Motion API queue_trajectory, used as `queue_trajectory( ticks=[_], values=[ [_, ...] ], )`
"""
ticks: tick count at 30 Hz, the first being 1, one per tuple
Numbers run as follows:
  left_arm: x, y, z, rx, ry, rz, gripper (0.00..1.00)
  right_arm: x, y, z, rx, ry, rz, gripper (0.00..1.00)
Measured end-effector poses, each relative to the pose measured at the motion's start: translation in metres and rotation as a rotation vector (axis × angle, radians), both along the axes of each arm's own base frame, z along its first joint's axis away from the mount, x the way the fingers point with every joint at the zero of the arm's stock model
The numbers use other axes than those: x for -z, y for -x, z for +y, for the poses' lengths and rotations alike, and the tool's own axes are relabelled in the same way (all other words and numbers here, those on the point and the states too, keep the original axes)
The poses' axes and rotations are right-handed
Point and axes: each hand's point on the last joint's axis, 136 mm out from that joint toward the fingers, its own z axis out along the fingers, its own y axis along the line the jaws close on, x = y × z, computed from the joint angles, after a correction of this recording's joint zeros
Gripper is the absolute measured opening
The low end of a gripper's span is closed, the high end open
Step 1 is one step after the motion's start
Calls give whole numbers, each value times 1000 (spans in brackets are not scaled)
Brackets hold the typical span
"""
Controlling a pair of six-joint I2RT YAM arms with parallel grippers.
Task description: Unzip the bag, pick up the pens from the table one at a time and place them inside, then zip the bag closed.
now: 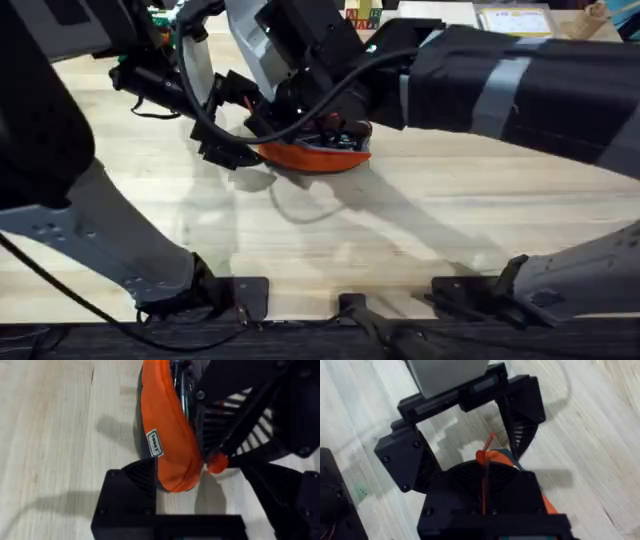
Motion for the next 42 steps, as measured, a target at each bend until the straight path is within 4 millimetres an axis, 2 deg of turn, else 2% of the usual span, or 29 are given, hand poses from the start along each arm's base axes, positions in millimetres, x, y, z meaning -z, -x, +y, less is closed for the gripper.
queue_trajectory(
  ticks=[3, 4, 6, 10, 11, 13, 14, 15, 23, 27, 32, 37, 39, 42],
  values=[
    [3, 0, 0, -1, 2, 16, 994, 0, 0, 0, 0, 0, 0, 30],
    [3, 0, 0, -2, 2, 19, 936, 0, 0, 0, 0, 0, 0, 30],
    [4, 0, -1, 1, 1, 16, 911, 0, 0, 0, 0, 0, 0, 30],
    [5, -2, -3, 8, -3, 2, 792, 0, 0, 0, 0, 0, 0, 30],
    [8, -6, -5, 6, -15, -9, 717, 0, 0, 0, 0, 0, 0, 30],
    [10, -8, -6, 3, -21, -12, 480, 0, 0, 0, 0, 0, 0, 30],
    [11, -9, -8, 1, -29, -4, 149, 0, 0, 0, 0, 0, 0, 30],
    [11, -9, -9, 3, -30, -2, 74, 0, 0, 0, 2, 1, -1, 30],
    [11, -9, -10, -2, -33, 9, 47, 1, -9, -8, 24, 3, 6, 30],
    [11, -9, -12, 0, -30, 5, 45, 6, -18, -30, 61, 21, 60, 30],
    [8, -11, -19, 4, -6, -2, 45, 7, -27, -64, 123, 45, 128, 30],
    [12, -9, -15, 11, -33, 3, 44, 4, -63, -123, 286, 76, 133, 30],
    [12, -9, -15, 12, -34, 4, 44, 5, -72, -140, 333, 85, 138, 30],
    [12, -9, -15, 11, -33, 3, 45, 5, -77, -150, 355, 84, 144, 30]
  ],
)
